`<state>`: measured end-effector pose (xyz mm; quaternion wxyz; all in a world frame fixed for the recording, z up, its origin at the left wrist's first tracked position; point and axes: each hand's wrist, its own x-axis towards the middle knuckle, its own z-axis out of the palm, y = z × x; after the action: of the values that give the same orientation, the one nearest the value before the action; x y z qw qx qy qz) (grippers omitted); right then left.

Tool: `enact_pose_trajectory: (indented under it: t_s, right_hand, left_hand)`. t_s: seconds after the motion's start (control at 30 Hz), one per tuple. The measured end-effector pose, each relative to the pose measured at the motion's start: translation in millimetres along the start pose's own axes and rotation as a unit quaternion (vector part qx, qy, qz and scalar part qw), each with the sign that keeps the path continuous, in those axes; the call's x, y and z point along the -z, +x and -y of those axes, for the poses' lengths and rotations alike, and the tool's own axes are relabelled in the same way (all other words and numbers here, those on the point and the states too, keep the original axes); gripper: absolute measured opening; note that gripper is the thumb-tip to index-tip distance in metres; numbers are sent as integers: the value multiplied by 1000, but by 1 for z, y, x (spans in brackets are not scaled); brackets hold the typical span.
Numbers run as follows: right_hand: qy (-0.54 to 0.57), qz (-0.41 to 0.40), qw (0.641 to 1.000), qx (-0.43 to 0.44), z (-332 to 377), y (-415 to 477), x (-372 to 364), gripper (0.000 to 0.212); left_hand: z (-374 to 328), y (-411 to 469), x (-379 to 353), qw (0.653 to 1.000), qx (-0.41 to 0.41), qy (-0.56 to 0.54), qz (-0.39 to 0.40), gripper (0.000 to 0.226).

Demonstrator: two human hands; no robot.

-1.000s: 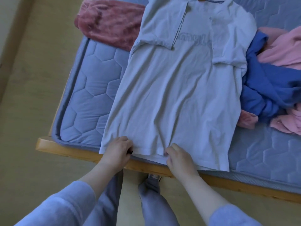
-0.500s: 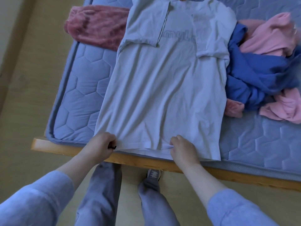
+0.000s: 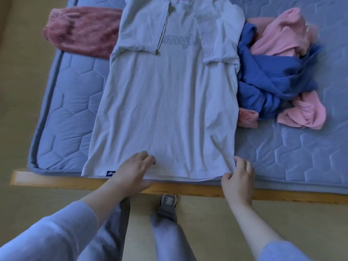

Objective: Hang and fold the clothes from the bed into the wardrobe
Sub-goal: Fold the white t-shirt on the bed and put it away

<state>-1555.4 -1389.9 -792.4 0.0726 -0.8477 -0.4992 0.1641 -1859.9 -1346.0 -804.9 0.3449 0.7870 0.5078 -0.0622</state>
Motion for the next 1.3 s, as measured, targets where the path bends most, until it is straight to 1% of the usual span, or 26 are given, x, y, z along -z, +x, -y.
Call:
enact_pose_trajectory:
  t_s: [0.03, 0.07, 0.1, 0.13, 0.17, 0.2, 0.23, 0.27, 0.37, 0.4, 0.43, 0.47, 0.53, 0.57, 0.6, 0.67, 0.73, 0.87, 1.0, 1.07, 1.13, 1.17, 1.2, 1.3]
  right_hand:
    - [52, 39, 996, -57, -8, 4, 1, 47]
    - [116, 85, 984, -103, -16, 8, 1, 43]
    - [178, 130, 965, -142, -22, 11, 1, 36]
    - [230, 153, 944, -178, -25, 15, 1, 28]
    - [262, 149, 931, -207, -27, 21, -1, 21]
    - [271, 133, 926, -226, -28, 27, -2, 21]
    - [257, 124, 931, -229, -27, 34, -2, 28]
    - [231, 130, 938, -224, -25, 39, -3, 34]
    - [183, 203, 942, -194, -25, 51, -5, 35]
    - [177, 210, 944, -182, -26, 52, -4, 39]
    - [181, 195, 948, -176, -29, 52, -2, 41]
    - [192, 155, 953, -178, -34, 51, 1, 40]
    - [198, 35, 958, -202, -50, 45, 11, 37]
    - [189, -2, 960, -208, -58, 40, 16, 35]
    - [173, -13, 965, -198, -66, 37, 20, 34]
    - [126, 7, 979, -163, -75, 34, 21, 31]
    - [100, 28, 982, -160, -76, 36, 16, 29]
    - [70, 41, 971, -226, -66, 40, 4, 22]
    - [25, 68, 960, -270, -56, 41, 11, 13]
    - [17, 95, 964, -248, -47, 44, 18, 12]
    - [65, 91, 972, -206, -33, 52, 24, 24]
    - [103, 70, 975, -182, -23, 60, 27, 29]
    - [130, 41, 980, -147, -12, 69, 29, 29]
    - [152, -23, 987, -45, 23, 110, 32, 22]
  left_hand:
    - [-12, 7, -5, 1000, -8, 3, 6, 50]
    - [-24, 14, -11, 1000, -15, 10, 14, 50]
    - [-35, 20, -16, 999, -16, 24, 26, 50]
    - [-44, 26, -22, 998, -14, 44, 41, 48]
    - [-51, 32, -27, 996, -9, 65, 53, 44]
    - [-56, 36, -31, 995, -2, 82, 57, 38]
    - [-58, 39, -34, 995, 10, 90, 52, 30]
    - [-59, 41, -35, 995, 22, 89, 44, 24]
    - [-55, 47, -35, 997, 20, 61, 44, 11]
    - [-53, 48, -33, 997, 11, 57, 51, 7]
    - [-51, 48, -30, 997, 2, 53, 57, 5]
    - [-50, 48, -28, 997, -5, 47, 63, 7]
    - [-48, 48, -25, 996, -17, 36, 74, 11]
    - [-47, 47, -23, 996, -24, 30, 78, 12]
    - [-46, 47, -22, 996, -31, 26, 79, 13]
    - [-45, 45, -22, 996, -42, 19, 80, 13]
    - [-45, 45, -23, 996, -43, 17, 79, 11]
    - [-47, 48, -25, 994, -24, 37, 101, 14]
    - [-48, 49, -18, 983, 1, 60, 173, 12]
    - [-48, 46, -14, 980, 3, 53, 191, 9]
    - [-48, 43, -10, 983, 2, 27, 184, 7]
    - [-49, 42, -9, 985, 4, 12, 175, 11]
    - [-49, 42, -8, 986, 6, -4, 164, 16]
    - [-49, 49, -6, 991, 35, -63, 114, 19]
